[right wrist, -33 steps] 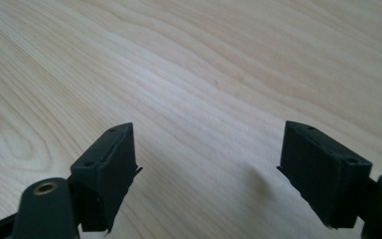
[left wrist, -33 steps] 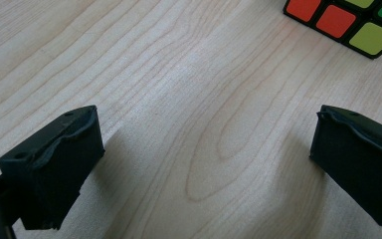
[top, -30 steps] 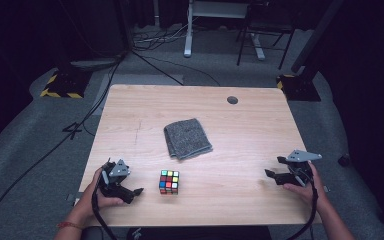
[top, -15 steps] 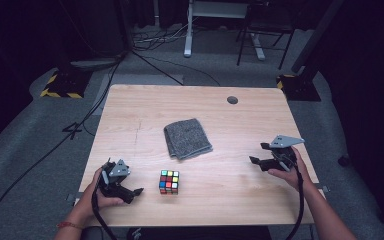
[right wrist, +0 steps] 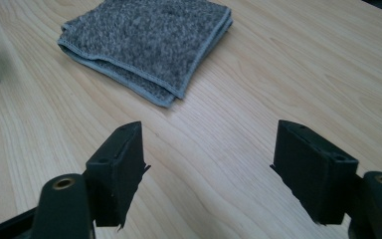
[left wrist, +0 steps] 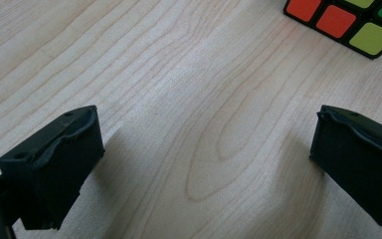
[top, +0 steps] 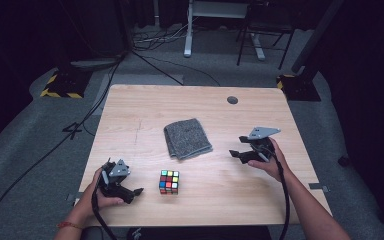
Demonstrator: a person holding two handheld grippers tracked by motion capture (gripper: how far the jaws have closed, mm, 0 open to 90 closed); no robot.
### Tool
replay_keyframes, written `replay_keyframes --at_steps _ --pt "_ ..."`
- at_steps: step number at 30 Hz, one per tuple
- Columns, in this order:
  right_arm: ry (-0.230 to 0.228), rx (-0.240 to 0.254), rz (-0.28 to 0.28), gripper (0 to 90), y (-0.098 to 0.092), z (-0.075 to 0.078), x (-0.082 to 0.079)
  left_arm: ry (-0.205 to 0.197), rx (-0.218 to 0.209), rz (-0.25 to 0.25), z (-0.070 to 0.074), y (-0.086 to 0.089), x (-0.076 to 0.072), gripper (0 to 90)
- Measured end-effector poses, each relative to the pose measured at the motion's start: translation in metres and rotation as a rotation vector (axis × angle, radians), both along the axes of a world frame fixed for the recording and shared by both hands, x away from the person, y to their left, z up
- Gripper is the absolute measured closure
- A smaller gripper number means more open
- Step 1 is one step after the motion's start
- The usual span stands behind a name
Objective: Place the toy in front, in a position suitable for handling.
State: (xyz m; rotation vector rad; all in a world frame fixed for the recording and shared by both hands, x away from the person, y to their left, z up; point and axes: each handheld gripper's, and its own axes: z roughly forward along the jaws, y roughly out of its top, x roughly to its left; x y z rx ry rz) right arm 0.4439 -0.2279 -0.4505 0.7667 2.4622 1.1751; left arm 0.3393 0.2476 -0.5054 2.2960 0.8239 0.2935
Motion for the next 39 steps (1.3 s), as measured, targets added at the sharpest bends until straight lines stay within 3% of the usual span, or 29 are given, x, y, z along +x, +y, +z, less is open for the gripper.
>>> replay_keyframes --at_steps 9,16,18,23,29,39 --pt "0.007 -0.021 0.065 28.6 0.049 -0.003 0.015 0.0 -0.001 0.0 0.0 0.0 0.0 0.6" --pt "0.004 -0.067 0.103 28.8 0.081 -0.01 0.025 -0.001 -0.001 -0.001 0.0 0.0 0.0 0.6" --pt "0.015 -0.049 0.105 28.8 0.085 -0.011 0.028 -0.001 0.0 -0.001 0.0 0.0 0.0 0.6" --pt "0.004 -0.09 0.104 30.7 0.099 -0.021 0.037 0.0 0.0 0.0 0.0 0.0 0.0 0.6" --pt "0.011 -0.081 0.1 35.2 0.112 -0.033 0.046 0.0 0.0 0.0 0.0 0.0 0.0 0.6" --pt "0.058 -0.061 0.082 39.7 0.121 -0.045 0.057 -0.001 0.0 0.0 0.0 0.0 0.0 0.5"
